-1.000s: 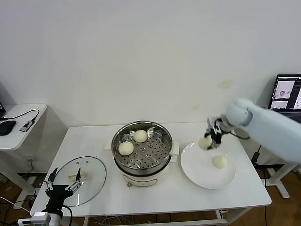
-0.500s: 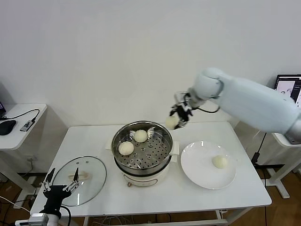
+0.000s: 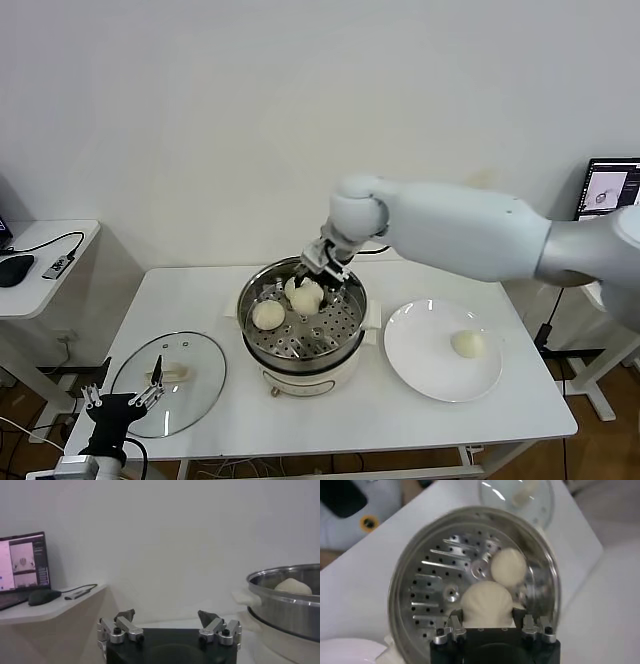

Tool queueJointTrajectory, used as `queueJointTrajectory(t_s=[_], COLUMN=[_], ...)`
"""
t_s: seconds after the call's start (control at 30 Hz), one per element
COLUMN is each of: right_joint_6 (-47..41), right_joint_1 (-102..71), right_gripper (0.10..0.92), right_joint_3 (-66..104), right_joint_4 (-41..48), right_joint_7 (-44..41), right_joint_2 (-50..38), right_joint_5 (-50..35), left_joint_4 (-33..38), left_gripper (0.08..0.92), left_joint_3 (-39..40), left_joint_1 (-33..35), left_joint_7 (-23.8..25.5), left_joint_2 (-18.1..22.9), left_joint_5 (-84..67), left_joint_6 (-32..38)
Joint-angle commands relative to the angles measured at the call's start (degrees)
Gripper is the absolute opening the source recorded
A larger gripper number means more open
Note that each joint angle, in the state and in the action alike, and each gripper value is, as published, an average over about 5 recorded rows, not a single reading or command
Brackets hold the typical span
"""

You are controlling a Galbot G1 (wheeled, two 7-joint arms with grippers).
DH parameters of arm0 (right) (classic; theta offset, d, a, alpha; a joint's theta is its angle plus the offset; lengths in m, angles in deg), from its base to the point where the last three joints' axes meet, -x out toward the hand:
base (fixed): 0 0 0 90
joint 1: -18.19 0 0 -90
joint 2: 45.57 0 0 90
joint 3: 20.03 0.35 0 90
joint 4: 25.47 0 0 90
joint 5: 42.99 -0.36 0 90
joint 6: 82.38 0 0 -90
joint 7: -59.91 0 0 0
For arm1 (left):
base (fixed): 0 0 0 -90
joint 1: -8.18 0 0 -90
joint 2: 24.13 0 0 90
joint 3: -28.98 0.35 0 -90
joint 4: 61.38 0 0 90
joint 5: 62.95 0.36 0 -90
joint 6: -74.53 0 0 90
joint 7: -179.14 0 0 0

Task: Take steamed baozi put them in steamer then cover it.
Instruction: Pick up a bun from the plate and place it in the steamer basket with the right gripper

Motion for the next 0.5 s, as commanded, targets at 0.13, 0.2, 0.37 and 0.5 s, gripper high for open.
queueJointTrajectory(t_s=[0.13, 0.2, 0.37, 0.5], right_joint_6=[16.02, 16.67, 18.10, 18.94], right_joint_1=[-1.60, -1.77, -2.22, -2.45], right_gripper=[0.616, 0.620, 0.622, 0.620], right_joint_3=[-3.55, -3.82, -4.02, -3.93], right_joint_4=[0.80, 0.38, -0.05, 0.36], right_joint_7=[0.51, 0.49, 0.45, 0.29], right_joint_2=[4.15, 4.08, 3.89, 3.73], right_joint_5=[10.09, 10.72, 12.37, 13.26], left_joint_4=[-0.02, -0.15, -0.41, -0.58], left_gripper=[0.823, 0.823, 0.823, 0.823], left_joint_3=[0.20, 0.26, 0.41, 0.56], left_joint_1=[0.03, -0.06, -0.37, -0.53], left_joint_7=[0.05, 0.03, 0.02, 0.01], left_joint_2=[0.20, 0.17, 0.25, 0.30], left_joint_5=[0.06, 0.06, 0.07, 0.08], left_joint_6=[-0.01, -0.01, -0.03, -0.02])
